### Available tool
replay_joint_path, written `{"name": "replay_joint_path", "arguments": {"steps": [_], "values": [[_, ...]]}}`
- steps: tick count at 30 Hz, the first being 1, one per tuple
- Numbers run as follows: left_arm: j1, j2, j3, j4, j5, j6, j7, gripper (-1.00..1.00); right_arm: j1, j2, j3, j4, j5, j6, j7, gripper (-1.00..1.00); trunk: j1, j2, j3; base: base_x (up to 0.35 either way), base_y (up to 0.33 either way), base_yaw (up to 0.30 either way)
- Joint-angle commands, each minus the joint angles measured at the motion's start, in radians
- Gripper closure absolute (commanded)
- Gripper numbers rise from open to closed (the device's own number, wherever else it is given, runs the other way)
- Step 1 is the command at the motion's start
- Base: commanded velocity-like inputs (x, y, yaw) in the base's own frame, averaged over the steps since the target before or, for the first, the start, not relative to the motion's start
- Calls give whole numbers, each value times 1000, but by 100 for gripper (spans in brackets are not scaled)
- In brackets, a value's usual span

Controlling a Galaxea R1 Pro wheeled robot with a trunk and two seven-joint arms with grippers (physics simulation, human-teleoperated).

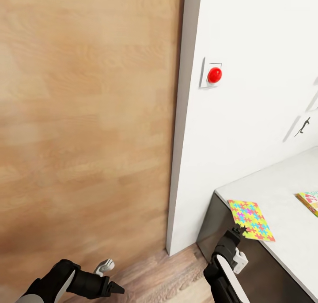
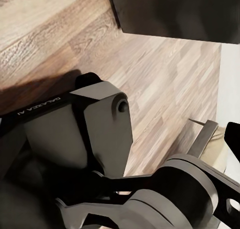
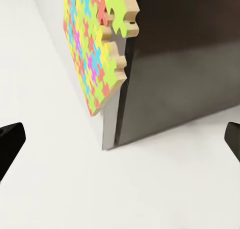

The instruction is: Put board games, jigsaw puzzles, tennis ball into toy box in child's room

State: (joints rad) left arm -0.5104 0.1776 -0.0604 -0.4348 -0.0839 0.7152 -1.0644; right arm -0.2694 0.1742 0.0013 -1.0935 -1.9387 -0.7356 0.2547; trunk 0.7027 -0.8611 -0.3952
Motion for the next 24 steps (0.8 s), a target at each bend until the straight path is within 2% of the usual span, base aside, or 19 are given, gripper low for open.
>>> {"name": "replay_joint_path", "arguments": {"steps": [1, 8, 15, 24], "values": [[0, 0, -1, -2, -6, 7, -6, -100, -1, 0, 0, 0, -11, -3, 8, -100, 0, -1, -1, 84, -118, 0], [0, -1, -1, -1, -6, 7, -6, -100, -1, 0, -4, 0, -12, -8, 6, -100, 0, -1, -1, 38, -52, 0], [0, -1, -1, -1, -5, 7, -6, -100, -1, 0, -32, 0, -10, -9, -19, -100, 0, -1, -1, 4, -6, 0], [0, -1, -1, -1, -5, 7, -6, -100, -1, 0, -36, 0, -7, -7, -29, -100, 0, -1, -1, 71, 0, 0]]}}
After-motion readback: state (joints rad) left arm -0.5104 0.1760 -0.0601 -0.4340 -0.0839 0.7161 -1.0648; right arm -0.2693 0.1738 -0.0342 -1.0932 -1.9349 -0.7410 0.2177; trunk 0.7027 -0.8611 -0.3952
